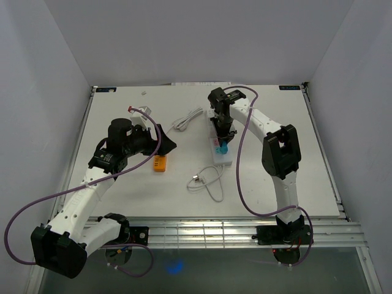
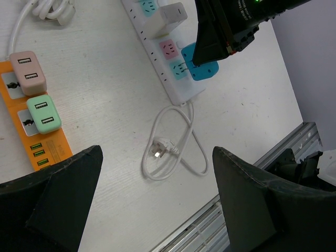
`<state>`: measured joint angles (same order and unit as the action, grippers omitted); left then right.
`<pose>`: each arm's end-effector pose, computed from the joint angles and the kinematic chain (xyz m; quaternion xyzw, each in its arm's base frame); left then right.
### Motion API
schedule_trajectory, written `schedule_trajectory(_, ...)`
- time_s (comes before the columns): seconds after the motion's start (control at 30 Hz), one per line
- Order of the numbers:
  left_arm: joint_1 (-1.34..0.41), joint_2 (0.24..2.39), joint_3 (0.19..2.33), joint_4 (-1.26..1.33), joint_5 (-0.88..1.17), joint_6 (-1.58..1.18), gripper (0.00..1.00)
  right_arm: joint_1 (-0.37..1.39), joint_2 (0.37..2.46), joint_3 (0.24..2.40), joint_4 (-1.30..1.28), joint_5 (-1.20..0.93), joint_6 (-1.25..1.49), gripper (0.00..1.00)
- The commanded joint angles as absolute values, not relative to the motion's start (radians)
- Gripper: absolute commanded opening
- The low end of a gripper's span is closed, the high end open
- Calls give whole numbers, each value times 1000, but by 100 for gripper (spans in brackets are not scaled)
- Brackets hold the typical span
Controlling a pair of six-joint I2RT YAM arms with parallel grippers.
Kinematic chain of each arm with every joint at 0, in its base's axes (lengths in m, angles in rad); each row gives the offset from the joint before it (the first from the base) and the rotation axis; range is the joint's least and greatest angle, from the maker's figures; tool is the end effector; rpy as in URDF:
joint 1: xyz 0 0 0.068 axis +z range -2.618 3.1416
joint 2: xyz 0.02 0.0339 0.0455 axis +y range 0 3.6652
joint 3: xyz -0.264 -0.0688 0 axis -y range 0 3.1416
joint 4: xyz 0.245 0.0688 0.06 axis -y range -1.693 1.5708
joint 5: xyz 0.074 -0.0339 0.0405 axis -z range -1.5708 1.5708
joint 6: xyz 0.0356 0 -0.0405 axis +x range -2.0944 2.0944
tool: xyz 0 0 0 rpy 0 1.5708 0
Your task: Insert the plug
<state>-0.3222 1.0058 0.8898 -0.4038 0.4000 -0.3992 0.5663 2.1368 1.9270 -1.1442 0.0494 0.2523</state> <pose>0.2058 -0.0833 0.3147 0.0670 0.8510 -0.3343 0.3993 0.3699 0.2331 0.2370 -0.1528 0.9820 0.0205 0.1090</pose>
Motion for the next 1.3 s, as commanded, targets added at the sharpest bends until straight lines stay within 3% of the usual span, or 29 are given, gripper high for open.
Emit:
schedule_trajectory(0.0,-322,985,879,-380,399,-383,96,580,2151,1901,-1127,41,271,8)
schedule_trajectory(0.77,-322,976,865,-379,396,-371,96,591,2198,1948,-1178,92,296,8)
schedule_trajectory(1.27,-324,971,856,-376,396,-368,96,592,2187,1855,-1125,104,298,8)
